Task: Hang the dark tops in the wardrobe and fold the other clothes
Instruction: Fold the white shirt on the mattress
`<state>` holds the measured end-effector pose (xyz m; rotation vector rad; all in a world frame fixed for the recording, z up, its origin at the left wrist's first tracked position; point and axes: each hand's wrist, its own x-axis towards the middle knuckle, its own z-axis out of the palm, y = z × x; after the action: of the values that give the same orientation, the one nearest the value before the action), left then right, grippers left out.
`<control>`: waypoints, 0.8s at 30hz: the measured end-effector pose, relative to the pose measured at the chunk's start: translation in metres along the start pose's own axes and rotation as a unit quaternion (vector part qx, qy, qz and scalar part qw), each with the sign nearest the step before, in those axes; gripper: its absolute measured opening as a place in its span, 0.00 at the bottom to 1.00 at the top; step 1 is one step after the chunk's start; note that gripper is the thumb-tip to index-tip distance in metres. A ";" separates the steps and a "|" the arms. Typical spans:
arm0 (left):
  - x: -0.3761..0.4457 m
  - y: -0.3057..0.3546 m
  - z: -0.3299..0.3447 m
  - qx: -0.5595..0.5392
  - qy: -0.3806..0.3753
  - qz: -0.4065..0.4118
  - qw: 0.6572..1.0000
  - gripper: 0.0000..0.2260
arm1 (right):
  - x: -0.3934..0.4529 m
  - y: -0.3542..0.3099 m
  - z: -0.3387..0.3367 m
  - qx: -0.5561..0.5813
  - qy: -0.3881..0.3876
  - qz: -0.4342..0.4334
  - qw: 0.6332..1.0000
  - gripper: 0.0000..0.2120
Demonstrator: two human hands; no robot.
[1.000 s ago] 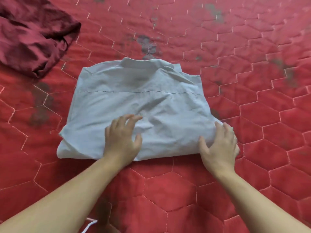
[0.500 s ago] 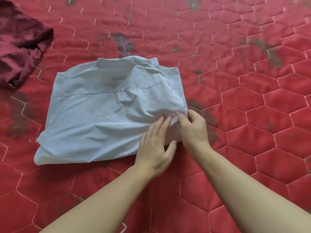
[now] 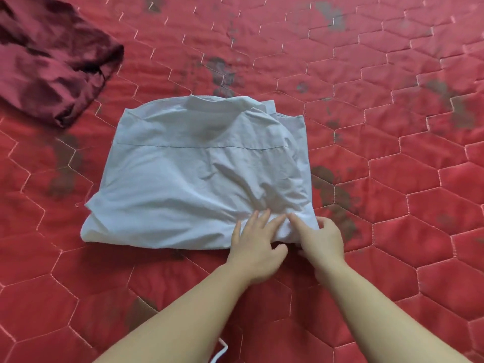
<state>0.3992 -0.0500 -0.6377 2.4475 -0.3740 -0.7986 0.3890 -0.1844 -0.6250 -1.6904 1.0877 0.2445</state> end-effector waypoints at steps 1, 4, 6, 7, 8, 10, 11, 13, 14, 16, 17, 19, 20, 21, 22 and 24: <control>0.002 0.003 -0.006 -0.066 -0.003 -0.020 0.998 0.28 | -0.002 -0.006 0.002 0.084 -0.031 0.053 0.995 0.13; -0.001 0.017 -0.032 -0.311 0.002 -0.070 0.948 0.24 | -0.009 -0.018 0.005 0.134 -0.044 0.023 0.990 0.06; -0.005 0.025 -0.052 -0.421 0.017 -0.087 0.903 0.17 | -0.018 -0.029 0.008 0.053 -0.009 -0.116 0.992 0.07; -0.004 0.025 -0.062 -0.478 0.016 -0.101 0.872 0.12 | -0.026 -0.037 0.012 0.024 -0.003 -0.175 0.984 0.06; -0.004 0.025 -0.072 -0.531 0.001 -0.110 0.840 0.10 | -0.035 -0.046 0.018 0.007 -0.007 -0.226 0.974 0.04; -0.006 0.023 -0.100 -0.561 -0.031 -0.107 0.820 0.13 | -0.052 -0.066 0.038 -0.025 -0.022 -0.301 0.953 0.05; -0.005 0.019 -0.113 -0.543 -0.033 -0.114 0.831 0.14 | -0.059 -0.073 0.050 -0.046 -0.034 -0.322 0.945 0.06; -0.002 0.001 -0.131 -0.492 -0.032 -0.138 0.859 0.14 | -0.069 -0.081 0.076 -0.084 -0.067 -0.356 0.928 0.05; -0.001 -0.011 -0.140 -0.481 -0.027 -0.152 0.863 0.13 | -0.073 -0.085 0.090 -0.113 -0.080 -0.371 0.918 0.02; -0.002 -0.033 -0.158 -0.479 0.001 -0.179 0.859 0.11 | -0.081 -0.091 0.118 -0.171 -0.093 -0.401 0.895 0.03; -0.004 -0.044 -0.168 -0.485 0.009 -0.189 0.854 0.10 | -0.086 -0.095 0.131 -0.190 -0.094 -0.411 0.886 0.05; -0.009 -0.070 -0.185 -0.504 0.021 -0.190 0.842 0.10 | -0.098 -0.102 0.158 -0.230 -0.084 -0.430 0.869 0.07; -0.012 -0.084 -0.193 -0.508 0.033 -0.186 0.840 0.10 | -0.105 -0.106 0.173 -0.252 -0.080 -0.444 0.856 0.08; -0.017 -0.099 -0.202 -0.512 0.052 -0.180 0.838 0.10 | -0.112 -0.109 0.187 -0.276 -0.080 -0.460 0.840 0.10; -0.023 -0.114 -0.209 -0.519 0.077 -0.170 0.834 0.09 | -0.121 -0.111 0.200 -0.294 -0.083 -0.476 0.824 0.11; -0.038 -0.144 -0.219 -0.545 0.152 -0.142 0.812 0.05 | -0.138 -0.113 0.225 -0.299 -0.083 -0.522 0.794 0.12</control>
<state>0.5169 0.1712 -0.5516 1.4661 0.4884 -0.4833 0.4727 0.0825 -0.5581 -2.5215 -0.2191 -0.0002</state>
